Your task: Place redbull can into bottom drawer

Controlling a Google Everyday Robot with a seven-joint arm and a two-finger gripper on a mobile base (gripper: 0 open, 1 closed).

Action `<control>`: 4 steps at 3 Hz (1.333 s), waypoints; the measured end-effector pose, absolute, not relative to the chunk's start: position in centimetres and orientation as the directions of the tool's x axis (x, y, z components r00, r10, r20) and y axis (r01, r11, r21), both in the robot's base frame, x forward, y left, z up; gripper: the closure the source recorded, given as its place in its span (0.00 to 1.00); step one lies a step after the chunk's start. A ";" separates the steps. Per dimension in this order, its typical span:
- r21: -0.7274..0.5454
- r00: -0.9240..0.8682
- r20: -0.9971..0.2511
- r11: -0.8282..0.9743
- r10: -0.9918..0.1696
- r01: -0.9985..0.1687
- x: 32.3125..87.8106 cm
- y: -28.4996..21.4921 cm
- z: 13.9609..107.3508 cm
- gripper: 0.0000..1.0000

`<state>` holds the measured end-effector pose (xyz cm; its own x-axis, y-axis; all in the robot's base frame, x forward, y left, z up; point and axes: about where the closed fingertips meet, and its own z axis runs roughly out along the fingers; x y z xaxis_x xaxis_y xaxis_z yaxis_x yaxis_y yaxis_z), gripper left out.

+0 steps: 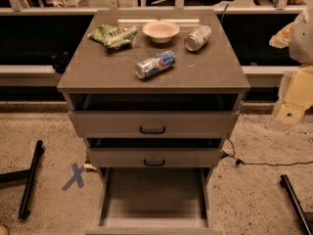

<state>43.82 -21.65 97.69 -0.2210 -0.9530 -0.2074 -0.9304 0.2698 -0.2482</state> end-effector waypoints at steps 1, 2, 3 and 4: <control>-0.265 -0.209 -0.213 0.263 -0.954 -0.928 44.1 -21.5 97.9 0.00; -0.307 -0.086 -0.258 0.166 -0.962 -0.937 47.7 -19.6 98.3 0.00; -0.349 0.102 -0.256 -0.007 -0.961 -0.937 52.7 -16.8 98.4 0.00; -0.371 0.257 -0.269 -0.147 -0.928 -0.917 58.8 -12.3 97.9 0.00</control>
Offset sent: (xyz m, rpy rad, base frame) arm 0.0942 0.0448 0.0116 0.0765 -0.1583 0.3811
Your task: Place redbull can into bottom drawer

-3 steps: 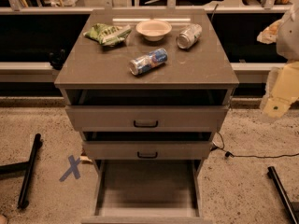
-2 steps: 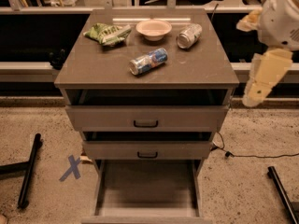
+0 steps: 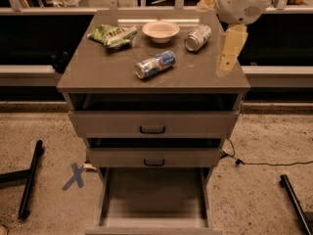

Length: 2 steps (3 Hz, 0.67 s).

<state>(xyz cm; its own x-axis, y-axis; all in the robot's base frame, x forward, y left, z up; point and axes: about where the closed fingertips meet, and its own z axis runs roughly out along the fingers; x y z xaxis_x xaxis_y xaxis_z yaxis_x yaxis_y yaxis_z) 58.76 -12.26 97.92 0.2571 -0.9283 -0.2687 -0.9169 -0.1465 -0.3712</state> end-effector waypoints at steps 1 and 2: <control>-0.371 0.256 -0.268 -0.146 -0.929 -0.917 58.7 -12.3 97.9 0.00; -0.361 0.276 -0.270 -0.169 -0.923 -0.917 59.9 -11.7 96.7 0.00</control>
Offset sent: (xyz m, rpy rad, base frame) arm 0.0242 0.0080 -0.0253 -0.0086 0.0312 0.0530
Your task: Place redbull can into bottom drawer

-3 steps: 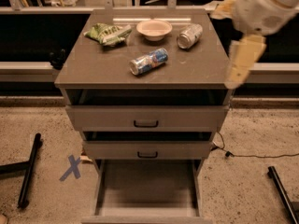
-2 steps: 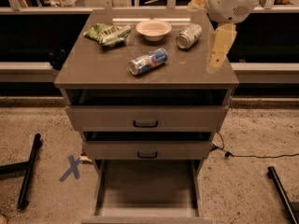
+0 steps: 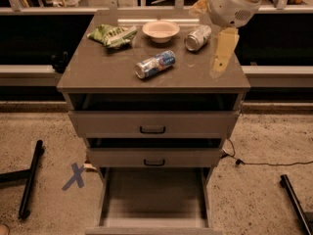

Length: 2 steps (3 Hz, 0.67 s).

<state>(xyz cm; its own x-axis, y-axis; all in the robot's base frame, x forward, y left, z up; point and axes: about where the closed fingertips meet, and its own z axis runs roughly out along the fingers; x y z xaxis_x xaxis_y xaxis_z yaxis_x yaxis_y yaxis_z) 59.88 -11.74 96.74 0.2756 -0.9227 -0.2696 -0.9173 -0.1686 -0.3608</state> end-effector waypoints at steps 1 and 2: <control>-0.331 0.339 -0.262 -0.245 -0.904 -0.911 63.8 -10.5 93.7 0.00; -0.308 0.374 -0.264 -0.289 -0.889 -0.906 66.5 -9.3 91.2 0.00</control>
Offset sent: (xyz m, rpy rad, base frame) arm 0.0975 0.0312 -0.0789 -0.0411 0.0920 0.1802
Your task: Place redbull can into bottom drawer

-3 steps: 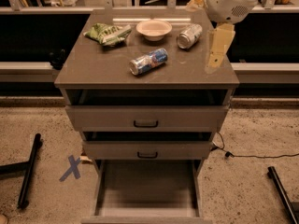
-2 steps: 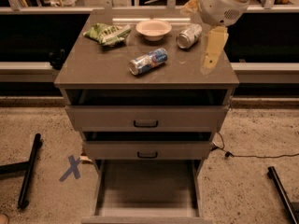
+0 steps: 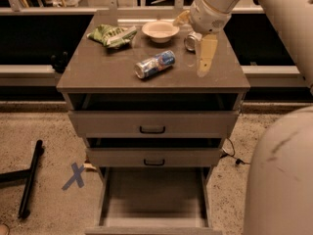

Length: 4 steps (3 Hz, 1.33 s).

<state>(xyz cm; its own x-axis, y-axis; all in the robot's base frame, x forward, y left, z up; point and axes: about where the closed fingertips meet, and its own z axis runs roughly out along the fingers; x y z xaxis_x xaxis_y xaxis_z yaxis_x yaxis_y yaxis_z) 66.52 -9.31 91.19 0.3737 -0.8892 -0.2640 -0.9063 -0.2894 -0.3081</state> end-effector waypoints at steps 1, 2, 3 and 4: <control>-0.295 0.431 -0.265 -0.353 -0.862 -0.888 68.9 -6.6 88.9 0.00; -0.291 0.455 -0.278 -0.377 -0.846 -0.879 70.0 -4.9 87.6 0.00; -0.288 0.475 -0.289 -0.398 -0.831 -0.871 70.7 -2.9 86.6 0.00; -0.275 0.492 -0.306 -0.419 -0.815 -0.865 70.7 -0.8 85.4 0.00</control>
Offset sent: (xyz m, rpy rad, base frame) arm 0.0430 0.0555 -0.0434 0.0068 0.0459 0.1380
